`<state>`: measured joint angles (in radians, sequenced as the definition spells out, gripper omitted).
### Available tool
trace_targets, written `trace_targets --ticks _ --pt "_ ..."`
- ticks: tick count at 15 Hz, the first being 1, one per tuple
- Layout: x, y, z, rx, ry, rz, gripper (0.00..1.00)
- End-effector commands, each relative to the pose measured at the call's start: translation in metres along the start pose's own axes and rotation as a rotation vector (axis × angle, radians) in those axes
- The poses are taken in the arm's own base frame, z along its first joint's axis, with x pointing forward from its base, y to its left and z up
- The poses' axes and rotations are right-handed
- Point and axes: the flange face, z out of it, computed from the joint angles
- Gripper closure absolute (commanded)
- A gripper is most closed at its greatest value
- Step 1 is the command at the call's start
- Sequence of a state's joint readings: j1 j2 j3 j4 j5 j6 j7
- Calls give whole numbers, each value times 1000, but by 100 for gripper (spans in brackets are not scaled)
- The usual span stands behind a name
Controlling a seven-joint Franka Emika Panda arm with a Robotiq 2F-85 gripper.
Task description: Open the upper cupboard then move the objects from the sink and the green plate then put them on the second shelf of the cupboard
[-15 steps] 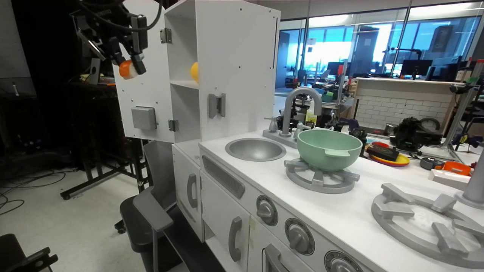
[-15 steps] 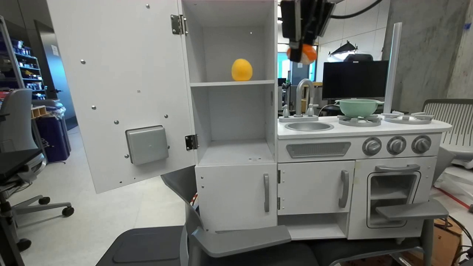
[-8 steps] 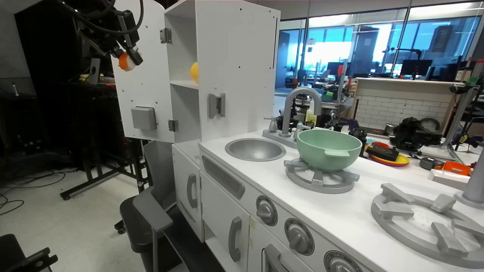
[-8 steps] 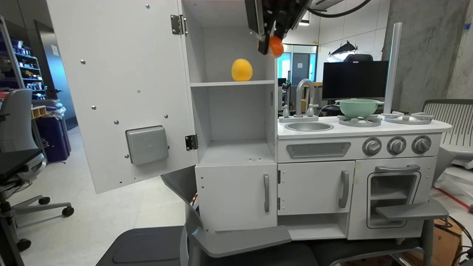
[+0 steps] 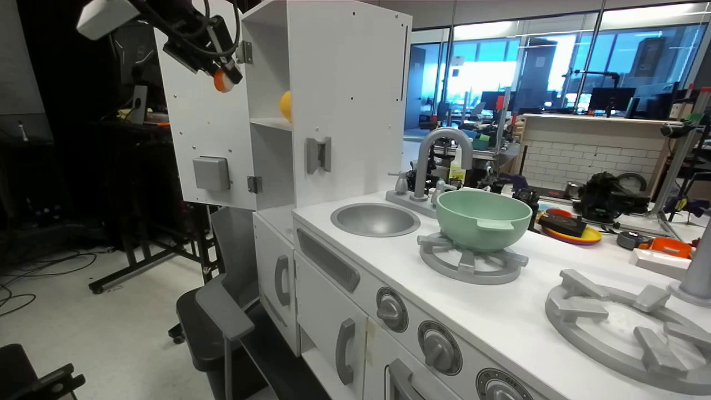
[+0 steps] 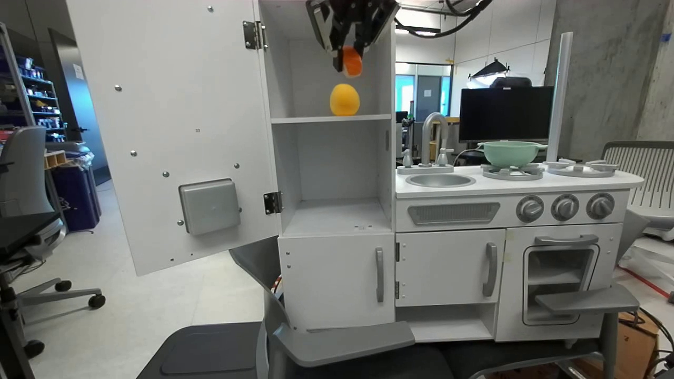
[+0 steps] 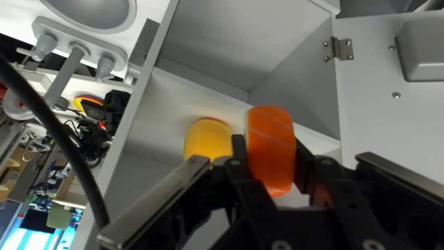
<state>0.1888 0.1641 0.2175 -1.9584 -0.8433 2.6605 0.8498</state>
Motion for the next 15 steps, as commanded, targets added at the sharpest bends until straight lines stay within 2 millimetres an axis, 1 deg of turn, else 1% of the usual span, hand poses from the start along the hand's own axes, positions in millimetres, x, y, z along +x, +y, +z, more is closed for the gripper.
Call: trace_targets --ticks 1,2,3,5,6,8,9,10,11,12,13,15 --pt "28 -22 33 -38 55 31 92" --pt "31 -27 43 -46 68 34 92" --pt "27 -24 58 -49 86 42 92" --pt "38 -37 72 -71 98 49 92" --pt "36 -33 85 -71 103 56 92" --pt "49 -40 96 -88 108 67 92" --pt "49 -35 107 -91 110 76 92" --pt "54 -31 115 -97 112 84 92" --pt "62 -36 116 -106 113 88 92" --pt "67 -34 122 -109 118 93 92" --pt "70 -27 131 -114 125 103 92" --pt "80 -30 137 -135 133 106 92"
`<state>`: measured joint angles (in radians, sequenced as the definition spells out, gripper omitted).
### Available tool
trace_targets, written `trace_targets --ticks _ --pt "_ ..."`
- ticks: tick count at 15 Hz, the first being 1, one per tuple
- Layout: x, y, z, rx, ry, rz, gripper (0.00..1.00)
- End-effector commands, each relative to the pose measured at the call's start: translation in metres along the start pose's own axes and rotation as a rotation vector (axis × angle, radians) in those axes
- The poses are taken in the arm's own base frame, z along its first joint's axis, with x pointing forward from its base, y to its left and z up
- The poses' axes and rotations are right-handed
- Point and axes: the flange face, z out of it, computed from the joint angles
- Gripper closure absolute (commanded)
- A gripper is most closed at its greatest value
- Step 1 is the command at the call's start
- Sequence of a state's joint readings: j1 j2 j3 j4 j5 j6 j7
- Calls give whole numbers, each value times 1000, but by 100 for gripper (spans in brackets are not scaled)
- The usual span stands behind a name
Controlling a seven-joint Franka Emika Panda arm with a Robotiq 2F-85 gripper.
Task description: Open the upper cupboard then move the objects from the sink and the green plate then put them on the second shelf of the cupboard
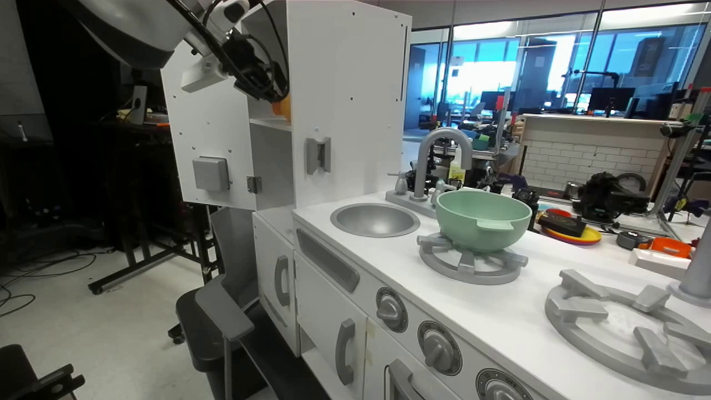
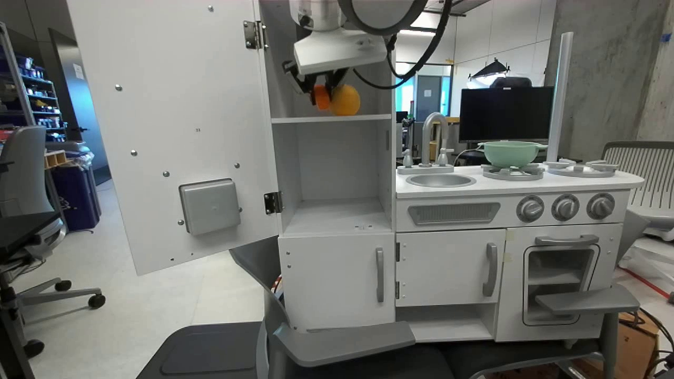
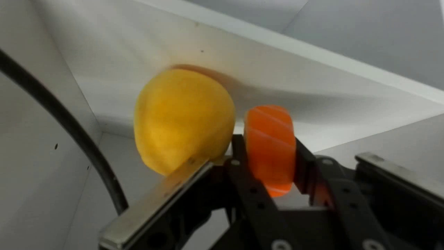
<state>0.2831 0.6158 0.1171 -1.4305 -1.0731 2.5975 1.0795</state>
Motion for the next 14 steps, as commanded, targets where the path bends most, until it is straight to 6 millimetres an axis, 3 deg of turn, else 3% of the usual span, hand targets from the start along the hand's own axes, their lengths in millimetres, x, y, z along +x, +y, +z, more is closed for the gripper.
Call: trace_targets --ticks 1,3,8,10,11,12,14 --pt "17 -4 21 -35 30 14 92" --pt "25 -13 22 -49 37 13 92" --pt "21 -12 41 -62 53 22 92" --pt "24 -20 40 -72 51 19 92" --pt "21 -16 45 -79 45 29 60" --pt "23 -20 44 -89 39 23 42" --pt "21 -19 48 -98 37 27 28"
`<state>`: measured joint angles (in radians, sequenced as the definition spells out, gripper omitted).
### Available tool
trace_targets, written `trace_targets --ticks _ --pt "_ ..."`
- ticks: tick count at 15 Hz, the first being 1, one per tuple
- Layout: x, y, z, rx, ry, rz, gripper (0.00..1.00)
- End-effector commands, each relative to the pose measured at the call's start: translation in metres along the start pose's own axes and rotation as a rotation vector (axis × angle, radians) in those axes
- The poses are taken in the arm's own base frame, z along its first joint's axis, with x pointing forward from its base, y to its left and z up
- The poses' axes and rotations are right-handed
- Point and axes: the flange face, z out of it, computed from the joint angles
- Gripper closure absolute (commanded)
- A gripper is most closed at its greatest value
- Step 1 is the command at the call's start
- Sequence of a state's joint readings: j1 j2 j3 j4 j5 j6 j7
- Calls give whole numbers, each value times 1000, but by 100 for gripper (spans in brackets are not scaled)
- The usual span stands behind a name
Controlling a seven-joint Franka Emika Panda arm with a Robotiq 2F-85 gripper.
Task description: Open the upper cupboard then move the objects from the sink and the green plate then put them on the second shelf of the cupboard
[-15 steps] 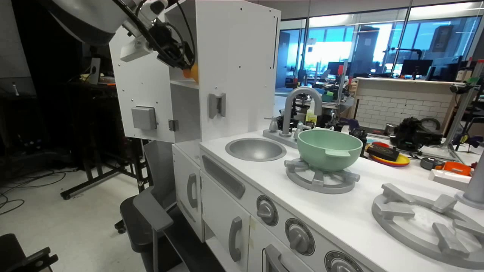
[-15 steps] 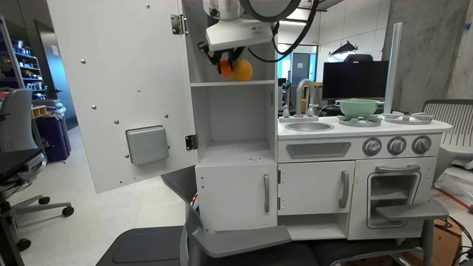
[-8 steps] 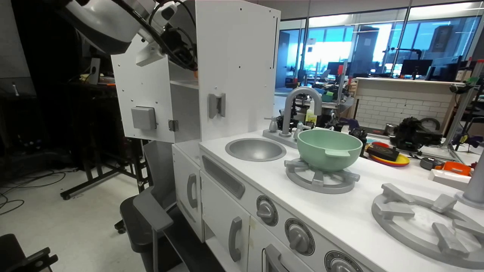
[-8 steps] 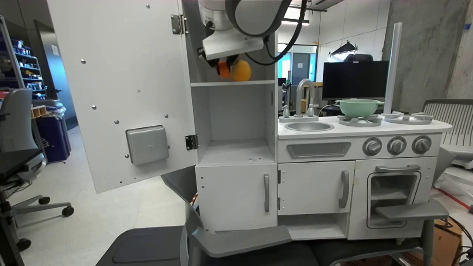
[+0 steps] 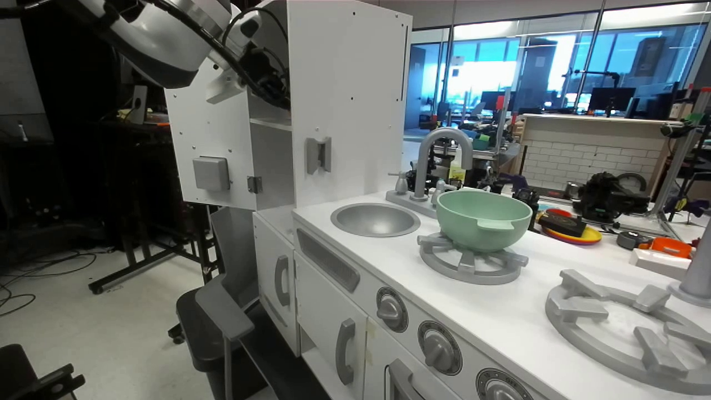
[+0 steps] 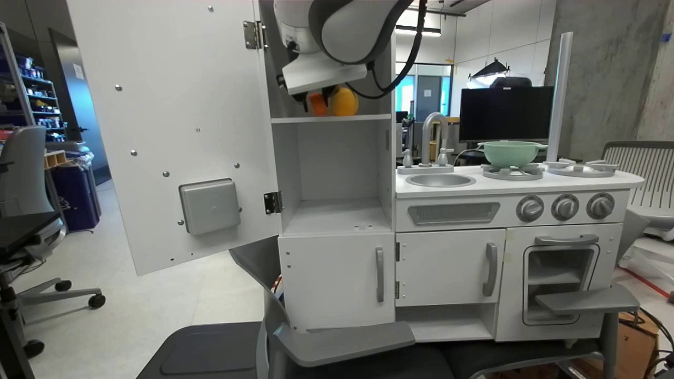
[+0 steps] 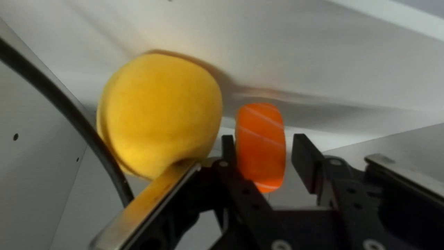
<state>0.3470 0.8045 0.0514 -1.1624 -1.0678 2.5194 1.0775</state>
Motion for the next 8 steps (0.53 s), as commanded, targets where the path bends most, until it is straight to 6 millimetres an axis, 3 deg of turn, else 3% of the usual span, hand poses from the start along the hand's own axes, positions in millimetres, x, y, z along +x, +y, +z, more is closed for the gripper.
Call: trace_targets --ticks 1,4,8 --pt "6 -5 5 -27 -6 9 20" --pt "5 -5 7 -30 -6 10 1" --pt "4 -8 -12 -6 -25 -18 0"
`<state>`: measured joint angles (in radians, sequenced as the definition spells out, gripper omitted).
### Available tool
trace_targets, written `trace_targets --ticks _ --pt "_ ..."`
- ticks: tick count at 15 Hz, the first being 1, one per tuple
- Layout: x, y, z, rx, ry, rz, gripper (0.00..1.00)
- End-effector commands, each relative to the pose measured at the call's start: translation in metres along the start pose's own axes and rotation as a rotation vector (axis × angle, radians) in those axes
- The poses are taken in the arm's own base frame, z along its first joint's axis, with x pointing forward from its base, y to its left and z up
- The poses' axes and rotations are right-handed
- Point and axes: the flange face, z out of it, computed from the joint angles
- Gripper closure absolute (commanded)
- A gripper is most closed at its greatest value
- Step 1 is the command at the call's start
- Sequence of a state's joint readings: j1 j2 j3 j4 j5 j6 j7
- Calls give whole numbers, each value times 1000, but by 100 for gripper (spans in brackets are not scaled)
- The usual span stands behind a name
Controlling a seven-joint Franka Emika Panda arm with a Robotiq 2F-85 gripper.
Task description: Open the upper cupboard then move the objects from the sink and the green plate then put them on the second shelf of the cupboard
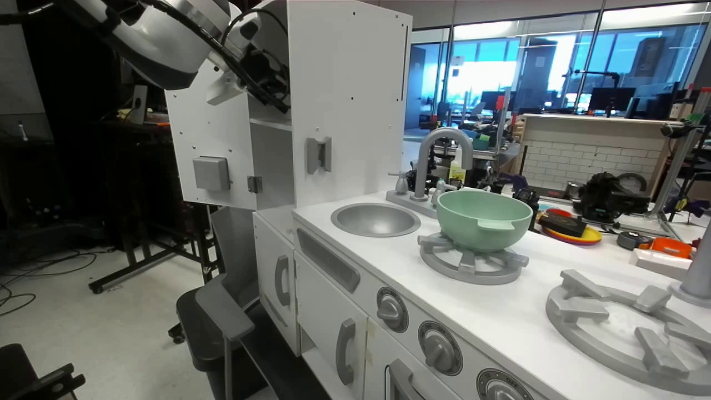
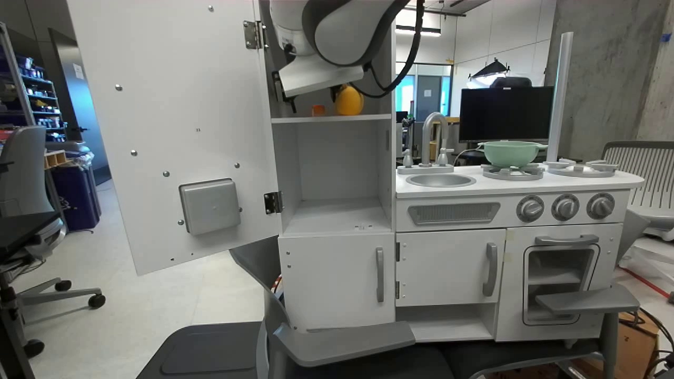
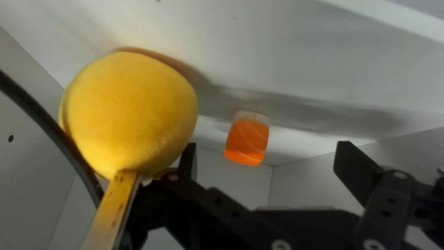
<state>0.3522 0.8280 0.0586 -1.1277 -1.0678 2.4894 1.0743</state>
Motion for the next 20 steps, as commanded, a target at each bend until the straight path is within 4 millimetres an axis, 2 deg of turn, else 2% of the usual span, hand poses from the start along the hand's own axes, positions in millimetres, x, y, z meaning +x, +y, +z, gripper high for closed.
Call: trace_targets --ticks 1,2,4,6,8,10,13,16,20 --pt "4 -3 -23 15 -23 -27 0" --pt "0 3 -26 22 -27 -34 0" --pt "0 4 -43 27 -48 -58 0" --pt "-8 15 -58 52 -70 -94 0" --pt "-14 21 -84 85 -116 -161 0" --pt "-19 32 -110 131 -184 -238 0" --pt "-35 62 -136 197 -276 -328 0" --pt "-60 93 -165 254 -369 -442 0" --pt "-104 126 -208 348 -507 -590 0"
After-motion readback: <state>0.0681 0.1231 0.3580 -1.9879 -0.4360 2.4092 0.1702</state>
